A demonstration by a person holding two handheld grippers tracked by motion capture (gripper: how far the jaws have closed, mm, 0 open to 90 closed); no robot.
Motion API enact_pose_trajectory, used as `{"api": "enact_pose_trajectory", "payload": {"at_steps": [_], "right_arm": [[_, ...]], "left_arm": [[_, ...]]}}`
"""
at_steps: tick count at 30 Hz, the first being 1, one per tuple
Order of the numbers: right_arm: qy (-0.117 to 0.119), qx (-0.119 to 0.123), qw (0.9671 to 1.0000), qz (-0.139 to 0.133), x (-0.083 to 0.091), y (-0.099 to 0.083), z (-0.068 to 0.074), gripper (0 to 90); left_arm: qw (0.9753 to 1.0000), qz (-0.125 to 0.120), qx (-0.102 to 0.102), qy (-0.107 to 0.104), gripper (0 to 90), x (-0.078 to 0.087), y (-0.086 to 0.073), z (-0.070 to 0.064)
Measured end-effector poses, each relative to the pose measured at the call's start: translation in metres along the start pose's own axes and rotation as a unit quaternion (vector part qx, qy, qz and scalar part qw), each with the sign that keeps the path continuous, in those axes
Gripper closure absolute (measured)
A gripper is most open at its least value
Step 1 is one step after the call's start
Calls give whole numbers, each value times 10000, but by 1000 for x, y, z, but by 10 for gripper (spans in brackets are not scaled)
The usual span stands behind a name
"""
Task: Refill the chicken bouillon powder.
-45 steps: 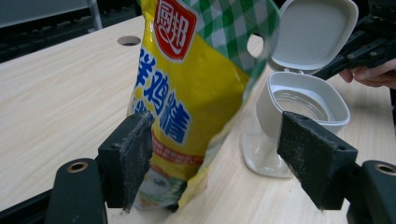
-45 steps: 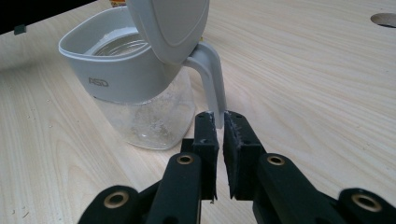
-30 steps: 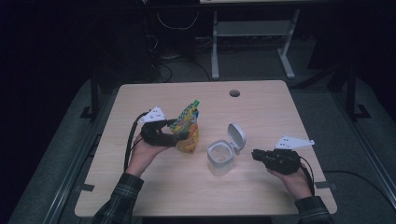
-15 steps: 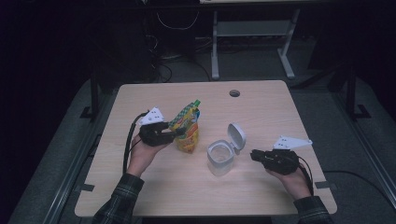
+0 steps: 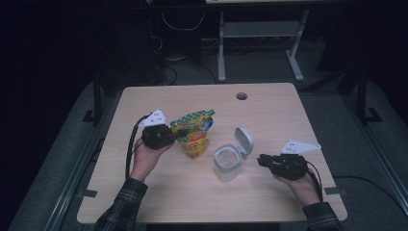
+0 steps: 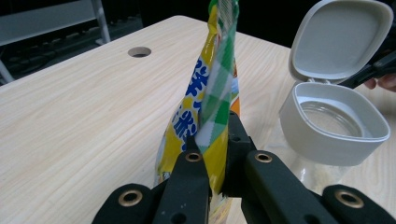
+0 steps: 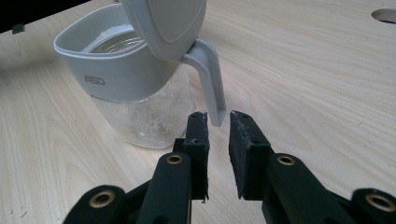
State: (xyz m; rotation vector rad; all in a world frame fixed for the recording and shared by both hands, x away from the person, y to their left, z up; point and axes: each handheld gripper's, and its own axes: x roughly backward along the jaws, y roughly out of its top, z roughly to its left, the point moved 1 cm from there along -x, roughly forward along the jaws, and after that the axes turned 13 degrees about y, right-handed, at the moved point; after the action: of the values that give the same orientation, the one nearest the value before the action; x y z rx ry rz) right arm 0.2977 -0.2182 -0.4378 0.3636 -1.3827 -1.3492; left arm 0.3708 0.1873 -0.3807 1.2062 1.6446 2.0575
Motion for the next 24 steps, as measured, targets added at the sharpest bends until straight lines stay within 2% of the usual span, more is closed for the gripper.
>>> {"api": "enact_pose_trajectory", "payload": {"at_steps": [7, 15, 24], "right_arm": [[-5, -2, 10000, 1, 0, 0, 0, 765], [-29, -2, 10000, -22, 2, 0, 0, 765], [-117, -91, 9999, -53, 6, -3, 2, 758]], "left_arm": [[9996, -36, 52, -257, 899, 0, 3, 1], [9987, 3, 13, -512, 900, 2, 8, 4], [9962, 58, -256, -834, 900, 3, 24, 9]]}}
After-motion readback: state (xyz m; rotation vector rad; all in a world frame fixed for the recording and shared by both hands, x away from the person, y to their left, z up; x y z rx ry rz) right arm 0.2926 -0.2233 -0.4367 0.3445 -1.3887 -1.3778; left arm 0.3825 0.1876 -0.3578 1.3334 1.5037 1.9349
